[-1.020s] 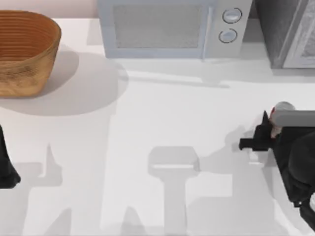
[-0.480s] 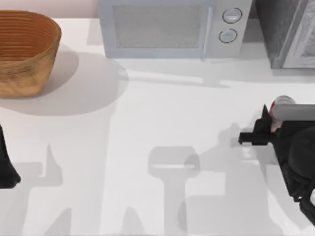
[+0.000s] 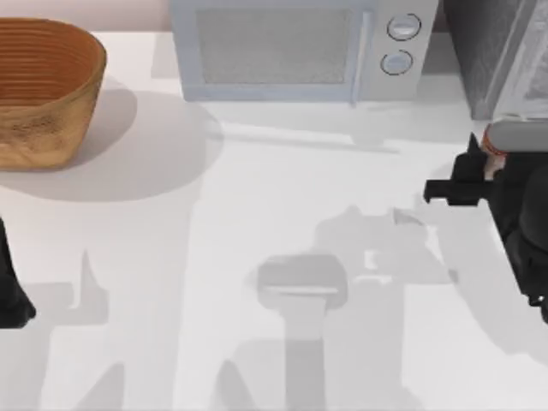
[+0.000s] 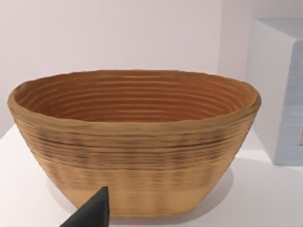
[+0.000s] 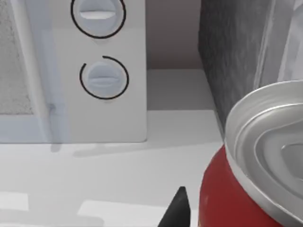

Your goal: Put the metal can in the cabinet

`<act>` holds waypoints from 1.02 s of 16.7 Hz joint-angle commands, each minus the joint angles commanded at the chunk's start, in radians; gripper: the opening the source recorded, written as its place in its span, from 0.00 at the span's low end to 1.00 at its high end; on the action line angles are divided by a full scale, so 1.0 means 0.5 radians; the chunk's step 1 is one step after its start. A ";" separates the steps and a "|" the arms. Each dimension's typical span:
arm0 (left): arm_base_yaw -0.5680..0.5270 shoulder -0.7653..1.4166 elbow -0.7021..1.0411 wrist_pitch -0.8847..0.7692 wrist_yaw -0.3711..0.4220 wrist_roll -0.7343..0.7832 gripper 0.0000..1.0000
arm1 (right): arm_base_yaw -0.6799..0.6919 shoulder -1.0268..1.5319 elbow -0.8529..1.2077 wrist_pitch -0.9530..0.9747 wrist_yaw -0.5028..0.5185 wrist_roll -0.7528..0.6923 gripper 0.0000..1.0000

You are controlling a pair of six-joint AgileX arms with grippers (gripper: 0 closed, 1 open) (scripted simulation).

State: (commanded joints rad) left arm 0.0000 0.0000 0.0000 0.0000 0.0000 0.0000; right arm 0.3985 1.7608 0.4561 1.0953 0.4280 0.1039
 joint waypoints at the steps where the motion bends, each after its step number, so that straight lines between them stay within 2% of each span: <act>1: 0.000 0.000 0.000 0.000 0.000 0.000 1.00 | 0.000 -0.115 0.014 -0.134 -0.001 0.000 0.00; 5: 0.000 0.000 0.000 0.000 0.000 0.000 1.00 | 0.005 -0.515 0.064 -0.597 -0.009 0.000 0.00; 8: 0.000 0.000 0.000 0.000 0.000 0.000 1.00 | 0.014 -0.696 0.086 -0.800 -0.018 0.000 0.00; 17: 0.000 0.000 0.000 0.000 0.000 0.000 1.00 | -0.005 -0.790 0.073 -0.852 -0.040 0.002 0.00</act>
State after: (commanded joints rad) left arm 0.0000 0.0000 0.0000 0.0000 0.0000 0.0000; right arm 0.3960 1.3660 0.4926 0.6694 0.4082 0.1049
